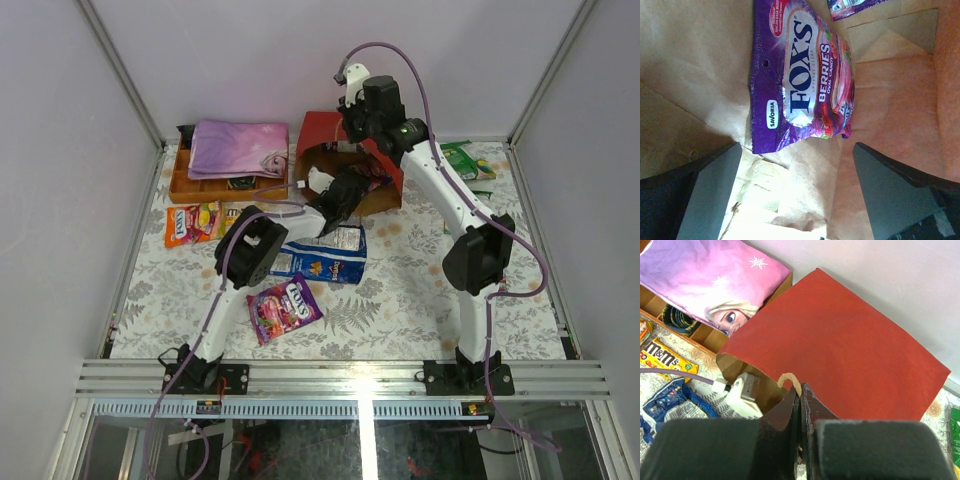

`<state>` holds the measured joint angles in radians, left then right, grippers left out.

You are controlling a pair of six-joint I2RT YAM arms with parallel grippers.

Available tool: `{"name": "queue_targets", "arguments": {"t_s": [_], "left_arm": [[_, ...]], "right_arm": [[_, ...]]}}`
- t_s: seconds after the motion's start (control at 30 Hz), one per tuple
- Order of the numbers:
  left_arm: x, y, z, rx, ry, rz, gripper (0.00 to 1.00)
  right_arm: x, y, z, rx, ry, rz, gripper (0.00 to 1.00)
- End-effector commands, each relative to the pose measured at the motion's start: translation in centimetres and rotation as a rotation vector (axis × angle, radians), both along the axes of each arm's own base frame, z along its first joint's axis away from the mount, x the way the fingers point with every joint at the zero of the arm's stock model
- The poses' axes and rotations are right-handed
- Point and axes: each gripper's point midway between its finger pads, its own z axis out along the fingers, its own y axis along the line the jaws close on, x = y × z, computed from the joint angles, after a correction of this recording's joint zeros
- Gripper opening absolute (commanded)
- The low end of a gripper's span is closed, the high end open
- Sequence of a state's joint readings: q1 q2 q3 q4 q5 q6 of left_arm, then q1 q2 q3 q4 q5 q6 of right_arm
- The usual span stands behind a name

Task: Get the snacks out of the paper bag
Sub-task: Take out the snack from the paper bag.

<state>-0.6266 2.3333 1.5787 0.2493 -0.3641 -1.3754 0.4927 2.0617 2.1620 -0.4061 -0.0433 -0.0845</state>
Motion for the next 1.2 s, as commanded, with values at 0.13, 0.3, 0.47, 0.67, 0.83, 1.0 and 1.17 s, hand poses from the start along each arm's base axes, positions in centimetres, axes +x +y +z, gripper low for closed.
{"name": "queue_targets", "arguments": {"t_s": [0.13, 0.3, 0.47, 0.67, 0.83, 1.0, 1.17], "left_arm": [[1.2, 0.7, -3.4, 0.048, 0.058, 0.066, 0.91], [2.4, 1.3, -3.0, 0.028, 0.012, 0.13, 0.83], [4.3, 1.2, -3.3, -0.009, -0.004, 0.16, 0.76], [6.3, 0.9, -4.2, -0.038, 0.011, 0.165, 0.74], [7.4, 1.3, -3.8, -0.051, -0.012, 0.155, 0.53], [8.2, 2.0, -2.6, -0.035, -0.054, 0.14, 0.19], [9.2, 3.3, -1.5, -0.001, -0.103, 0.121, 0.0]], "right_arm": [[-0.4, 0.7, 3.0, 0.075, -0.062, 0.003, 0.0], [-0.6, 1.0, 3.0, 0.106, -0.052, 0.011, 0.0], [-0.8, 1.2, 2.6, 0.122, -0.039, 0.011, 0.0], [-1.0, 1.0, 2.3, 0.12, -0.036, 0.004, 0.0], [-1.1, 0.9, 2.2, 0.119, -0.038, 0.005, 0.0], [-1.0, 1.1, 1.9, 0.124, -0.034, 0.013, 0.0], [-1.1, 1.4, 2.1, 0.143, -0.035, 0.021, 0.0]]}}
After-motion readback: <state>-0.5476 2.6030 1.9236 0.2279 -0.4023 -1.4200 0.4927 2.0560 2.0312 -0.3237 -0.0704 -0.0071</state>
